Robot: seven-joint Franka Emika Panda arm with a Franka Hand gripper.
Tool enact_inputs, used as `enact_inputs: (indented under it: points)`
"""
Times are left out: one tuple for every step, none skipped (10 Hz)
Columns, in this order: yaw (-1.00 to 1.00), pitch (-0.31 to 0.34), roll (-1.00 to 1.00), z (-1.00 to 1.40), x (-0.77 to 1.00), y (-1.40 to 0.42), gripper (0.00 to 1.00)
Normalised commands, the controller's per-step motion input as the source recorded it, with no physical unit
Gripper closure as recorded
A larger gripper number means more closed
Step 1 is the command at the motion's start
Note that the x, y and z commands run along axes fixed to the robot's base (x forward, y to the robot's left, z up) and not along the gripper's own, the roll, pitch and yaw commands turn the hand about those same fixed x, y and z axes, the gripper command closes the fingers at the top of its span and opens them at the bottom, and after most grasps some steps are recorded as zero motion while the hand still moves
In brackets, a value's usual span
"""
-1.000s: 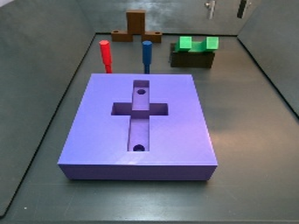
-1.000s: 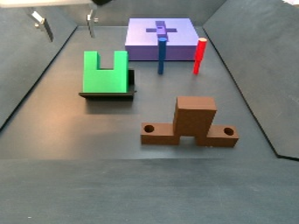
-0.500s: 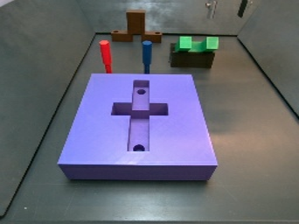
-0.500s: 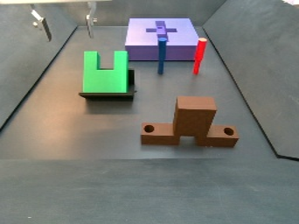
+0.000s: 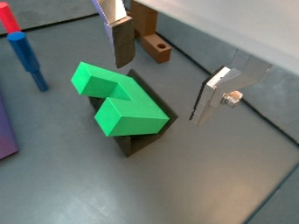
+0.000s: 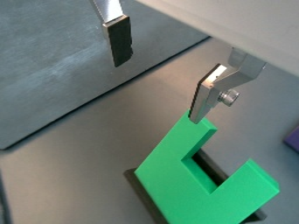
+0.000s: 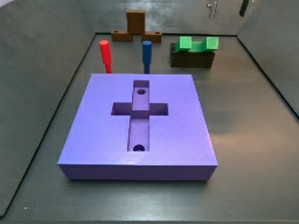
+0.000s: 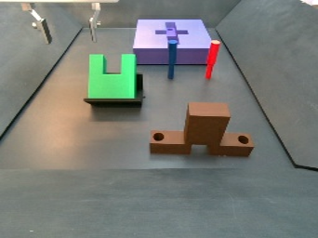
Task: Pick up the green object. Move up. Place the green object on the fixture. Regrasp the green object. Move to above the board. Insert the green object.
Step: Regrasp the green object.
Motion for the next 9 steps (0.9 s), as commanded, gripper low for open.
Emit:
enact_inputs:
  points:
    - [-0.15,0.0,0.54,0.0,0.0,0.0,0.0]
    - [-0.18,0.0,0.55,0.0,0.0,0.0,0.0]
    - [-0.18,0.0,0.54,0.0,0.0,0.0,0.0]
    - [-0.19,0.0,0.53,0.0,0.0,-0.02,0.0]
    - [-0.18,0.0,0.43,0.0,0.0,-0.12,0.0]
    - [-0.2,0.0,0.39,0.0,0.0,-0.14,0.0]
    - [-0.2,0.0,0.42,0.0,0.0,-0.15,0.0]
    - [-0.2,0.026,0.51,0.0,0.0,-0.17,0.0]
    - [-0.2,0.086,0.64,0.0,0.0,-0.17,0.0]
